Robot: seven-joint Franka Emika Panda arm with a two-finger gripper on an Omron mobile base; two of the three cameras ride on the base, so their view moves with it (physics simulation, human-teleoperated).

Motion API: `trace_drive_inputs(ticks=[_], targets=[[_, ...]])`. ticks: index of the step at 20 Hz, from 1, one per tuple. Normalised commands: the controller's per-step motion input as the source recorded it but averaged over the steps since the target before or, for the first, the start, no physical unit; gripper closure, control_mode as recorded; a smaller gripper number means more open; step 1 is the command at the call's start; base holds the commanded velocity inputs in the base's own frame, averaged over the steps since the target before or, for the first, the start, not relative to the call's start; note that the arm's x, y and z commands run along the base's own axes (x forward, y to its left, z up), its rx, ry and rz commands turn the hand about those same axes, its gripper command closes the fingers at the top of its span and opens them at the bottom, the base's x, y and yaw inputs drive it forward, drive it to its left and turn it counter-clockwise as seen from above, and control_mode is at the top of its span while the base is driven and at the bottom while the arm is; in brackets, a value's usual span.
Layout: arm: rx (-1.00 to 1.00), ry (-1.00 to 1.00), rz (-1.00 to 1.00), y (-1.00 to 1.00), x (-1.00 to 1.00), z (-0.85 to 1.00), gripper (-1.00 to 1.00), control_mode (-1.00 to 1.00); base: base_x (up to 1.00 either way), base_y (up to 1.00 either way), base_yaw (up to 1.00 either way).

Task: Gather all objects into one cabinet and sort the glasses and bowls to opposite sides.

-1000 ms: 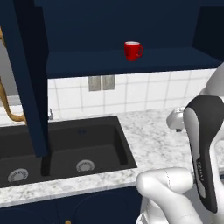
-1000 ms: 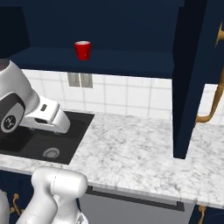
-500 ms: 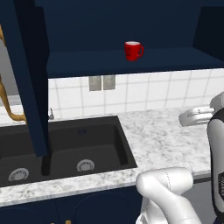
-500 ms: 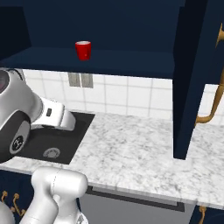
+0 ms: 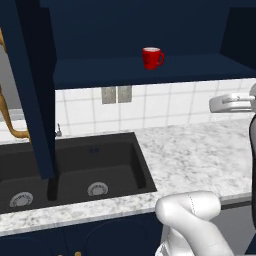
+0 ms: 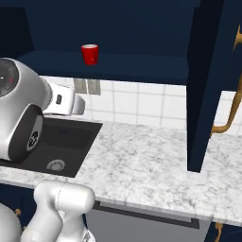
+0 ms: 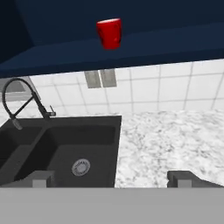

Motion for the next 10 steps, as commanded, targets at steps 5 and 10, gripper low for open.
trace_drive_inputs(ticks=[5,10], targets=[[0.02,-0.17,0.05,0.01,0.62,0.24,-1.00,-1.00,0.00,0.00,0.00],[-0.01,-0.20,0.10,0.00,0.38,0.19,-1.00,-1.00,0.00,0.00,0.00]])
